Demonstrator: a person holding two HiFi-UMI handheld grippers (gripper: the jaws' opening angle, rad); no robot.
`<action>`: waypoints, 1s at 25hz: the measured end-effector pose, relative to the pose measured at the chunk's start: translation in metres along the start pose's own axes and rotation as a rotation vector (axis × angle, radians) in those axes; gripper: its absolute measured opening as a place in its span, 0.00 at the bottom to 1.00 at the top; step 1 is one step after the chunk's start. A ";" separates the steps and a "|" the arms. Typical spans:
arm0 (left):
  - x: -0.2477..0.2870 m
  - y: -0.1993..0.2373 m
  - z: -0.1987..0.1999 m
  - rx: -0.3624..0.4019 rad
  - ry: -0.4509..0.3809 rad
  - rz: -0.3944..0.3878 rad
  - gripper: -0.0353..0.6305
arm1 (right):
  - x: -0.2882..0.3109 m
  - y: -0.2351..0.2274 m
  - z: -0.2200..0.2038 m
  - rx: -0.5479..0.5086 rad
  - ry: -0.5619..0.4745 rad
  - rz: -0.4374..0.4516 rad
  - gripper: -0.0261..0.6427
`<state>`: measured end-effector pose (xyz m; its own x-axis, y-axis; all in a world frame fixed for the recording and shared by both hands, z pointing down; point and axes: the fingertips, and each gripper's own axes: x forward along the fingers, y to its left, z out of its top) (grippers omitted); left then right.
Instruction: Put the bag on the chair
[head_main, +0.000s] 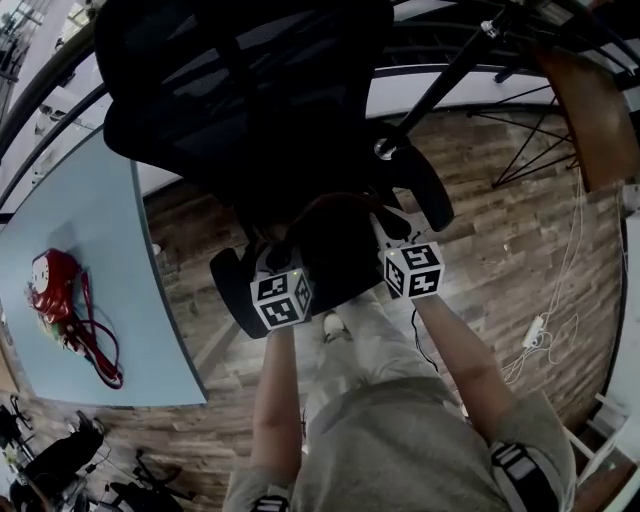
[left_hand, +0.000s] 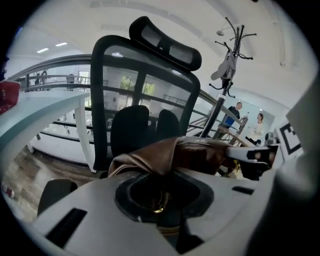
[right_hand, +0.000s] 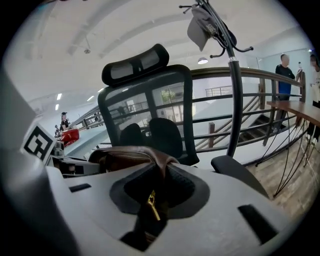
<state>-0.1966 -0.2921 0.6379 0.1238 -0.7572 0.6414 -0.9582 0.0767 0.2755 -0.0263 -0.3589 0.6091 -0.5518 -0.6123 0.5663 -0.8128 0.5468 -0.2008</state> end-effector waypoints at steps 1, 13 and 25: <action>0.006 0.003 -0.005 0.001 0.011 0.004 0.12 | 0.007 -0.002 -0.005 0.006 0.009 -0.001 0.11; 0.072 0.033 -0.058 -0.008 0.143 0.040 0.12 | 0.068 -0.024 -0.063 0.058 0.117 -0.038 0.11; 0.106 0.051 -0.083 -0.024 0.221 0.092 0.12 | 0.101 -0.030 -0.080 0.115 0.125 -0.018 0.11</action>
<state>-0.2108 -0.3146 0.7790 0.0924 -0.5864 0.8048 -0.9621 0.1557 0.2239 -0.0427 -0.3922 0.7363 -0.5150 -0.5415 0.6644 -0.8425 0.4628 -0.2758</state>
